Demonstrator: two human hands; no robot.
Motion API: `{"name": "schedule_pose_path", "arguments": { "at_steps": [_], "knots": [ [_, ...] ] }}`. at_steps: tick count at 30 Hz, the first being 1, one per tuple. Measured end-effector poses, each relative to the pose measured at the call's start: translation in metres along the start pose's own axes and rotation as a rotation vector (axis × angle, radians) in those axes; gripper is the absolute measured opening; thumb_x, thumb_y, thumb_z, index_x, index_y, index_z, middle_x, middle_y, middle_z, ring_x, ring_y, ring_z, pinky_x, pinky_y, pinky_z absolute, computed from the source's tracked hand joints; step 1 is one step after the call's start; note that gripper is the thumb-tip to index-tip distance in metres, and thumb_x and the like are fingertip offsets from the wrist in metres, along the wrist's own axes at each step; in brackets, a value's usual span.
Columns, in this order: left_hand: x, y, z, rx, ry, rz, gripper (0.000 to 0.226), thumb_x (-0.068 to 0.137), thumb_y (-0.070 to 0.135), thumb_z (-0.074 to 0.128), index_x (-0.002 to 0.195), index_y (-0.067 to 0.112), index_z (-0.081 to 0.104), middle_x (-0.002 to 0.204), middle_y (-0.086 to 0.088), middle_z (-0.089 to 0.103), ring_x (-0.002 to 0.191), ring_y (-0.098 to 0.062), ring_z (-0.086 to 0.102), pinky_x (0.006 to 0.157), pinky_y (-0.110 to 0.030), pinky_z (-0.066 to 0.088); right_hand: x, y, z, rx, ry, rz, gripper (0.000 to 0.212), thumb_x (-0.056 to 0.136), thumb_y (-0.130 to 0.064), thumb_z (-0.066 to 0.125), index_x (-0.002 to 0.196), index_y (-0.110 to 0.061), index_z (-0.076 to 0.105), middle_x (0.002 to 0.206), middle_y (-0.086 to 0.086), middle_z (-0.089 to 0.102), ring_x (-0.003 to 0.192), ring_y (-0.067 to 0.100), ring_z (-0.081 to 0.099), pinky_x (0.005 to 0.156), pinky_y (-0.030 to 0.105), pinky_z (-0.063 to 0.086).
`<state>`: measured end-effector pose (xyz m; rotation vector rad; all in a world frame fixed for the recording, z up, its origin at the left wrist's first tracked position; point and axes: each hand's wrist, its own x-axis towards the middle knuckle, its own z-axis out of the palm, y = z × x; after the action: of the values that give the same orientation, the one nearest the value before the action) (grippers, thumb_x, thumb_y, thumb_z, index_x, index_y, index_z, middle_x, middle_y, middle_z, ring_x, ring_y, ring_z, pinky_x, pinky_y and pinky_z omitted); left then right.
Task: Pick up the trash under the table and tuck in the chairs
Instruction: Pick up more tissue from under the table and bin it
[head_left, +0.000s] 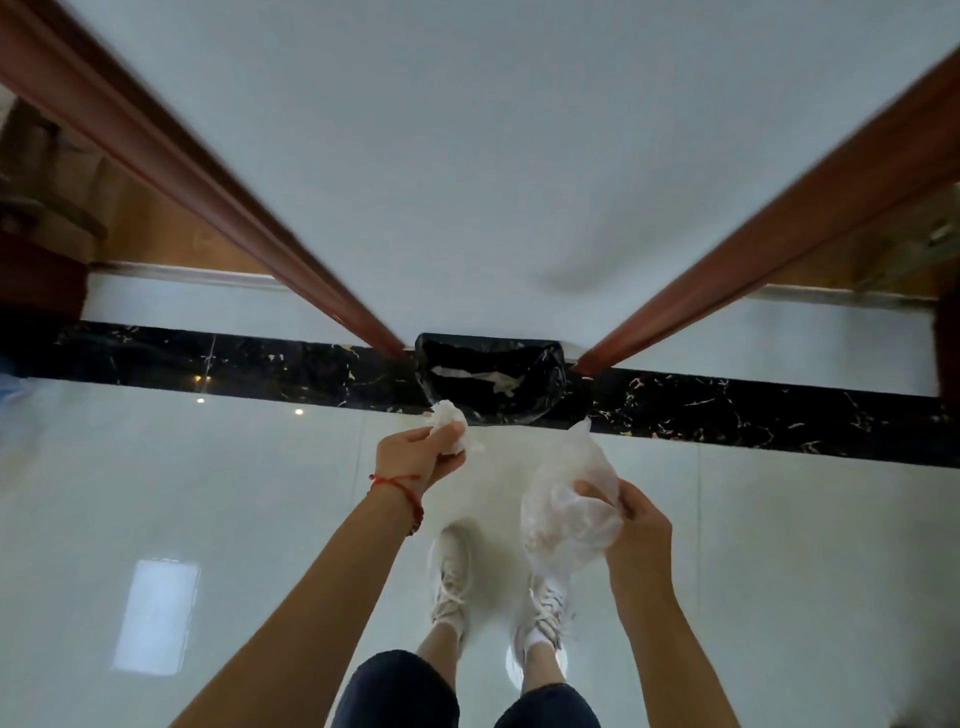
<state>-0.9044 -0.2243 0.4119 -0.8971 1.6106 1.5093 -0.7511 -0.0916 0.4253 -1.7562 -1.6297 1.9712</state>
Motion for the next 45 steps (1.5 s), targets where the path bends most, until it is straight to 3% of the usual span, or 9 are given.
{"name": "schedule_pose_path", "arguments": {
  "at_steps": [8,16,21,25,32,36,39,42,45],
  "knots": [
    [0.070,-0.019,0.009,0.053,0.016,-0.056,0.030,0.078,0.008,0.068,0.100,-0.010,0.059,0.094,-0.019,0.062,0.067,-0.020,0.062,0.059,-0.025,0.058,0.065,0.014,0.019,-0.093,-0.005,-0.019,0.010,0.076,-0.014,0.071,0.080,-0.007,0.065,0.063,0.000,0.054,0.061,0.013,0.048,0.055,0.014,0.041],
    [0.097,-0.010,0.029,0.094,0.041,-0.114,0.025,0.080,0.027,0.067,0.084,0.005,0.057,0.081,-0.012,0.065,0.069,-0.019,0.064,0.053,-0.027,0.058,0.090,0.019,0.021,-0.152,0.007,-0.009,0.016,0.077,-0.017,0.071,0.080,-0.002,0.064,0.062,0.002,0.052,0.065,0.016,0.046,0.061,0.024,0.039],
    [0.097,0.004,0.039,0.116,0.025,-0.064,0.034,0.085,0.032,0.059,0.105,0.004,0.057,0.094,-0.010,0.065,0.085,-0.023,0.064,0.063,-0.029,0.056,0.091,0.020,0.028,-0.168,-0.011,0.026,0.016,0.077,-0.016,0.071,0.084,-0.003,0.066,0.063,0.000,0.053,0.063,0.014,0.047,0.060,0.022,0.040],
    [0.092,0.000,0.033,0.259,0.047,0.080,0.033,0.088,0.027,0.056,0.112,0.005,0.058,0.111,-0.011,0.062,0.095,-0.022,0.059,0.081,-0.037,0.053,0.096,0.021,0.037,-0.193,-0.019,0.038,0.019,0.077,-0.019,0.071,0.085,-0.002,0.066,0.064,0.000,0.053,0.063,0.014,0.047,0.060,0.022,0.040],
    [0.082,-0.029,-0.005,0.969,0.086,0.544,0.039,0.089,0.027,0.052,0.124,0.009,0.052,0.130,-0.012,0.055,0.120,-0.026,0.049,0.101,-0.035,0.037,0.108,0.021,0.063,-0.146,0.012,0.057,0.026,0.082,-0.010,0.062,0.059,-0.015,0.050,0.057,-0.005,0.040,0.056,0.009,0.036,0.052,0.018,0.030],
    [0.081,-0.037,-0.027,1.097,0.073,0.581,0.042,0.090,0.028,0.050,0.127,0.009,0.048,0.134,-0.011,0.051,0.125,-0.027,0.044,0.105,-0.038,0.034,0.124,0.019,0.085,-0.036,0.089,0.089,0.007,0.083,-0.009,0.056,0.077,-0.008,0.061,0.066,-0.001,0.049,0.063,0.010,0.043,0.059,0.021,0.037],
    [0.077,-0.040,-0.037,1.130,0.073,0.616,0.041,0.090,0.027,0.050,0.127,0.009,0.048,0.134,-0.010,0.051,0.125,-0.026,0.043,0.104,-0.036,0.034,0.137,0.015,0.099,0.100,0.127,0.146,0.016,0.083,-0.013,0.058,0.085,0.003,0.061,0.074,0.017,0.051,0.074,0.016,0.048,0.068,0.029,0.043],
    [0.074,-0.039,-0.042,1.139,0.082,0.635,0.041,0.090,0.027,0.051,0.127,0.009,0.049,0.133,-0.011,0.052,0.125,-0.026,0.044,0.104,-0.036,0.034,0.145,0.017,0.108,0.198,0.042,0.252,0.048,0.081,-0.026,0.068,0.122,-0.004,0.054,0.110,0.007,0.059,0.100,0.017,0.057,0.086,0.031,0.052],
    [0.072,-0.039,-0.044,1.134,0.085,0.650,0.041,0.090,0.026,0.052,0.126,0.008,0.049,0.132,-0.012,0.053,0.124,-0.027,0.045,0.104,-0.036,0.035,0.145,0.027,0.104,0.140,0.031,0.298,0.055,0.081,-0.026,0.068,0.129,-0.005,0.050,0.118,0.009,0.059,0.105,0.019,0.058,0.086,0.030,0.052]
  ]
}}
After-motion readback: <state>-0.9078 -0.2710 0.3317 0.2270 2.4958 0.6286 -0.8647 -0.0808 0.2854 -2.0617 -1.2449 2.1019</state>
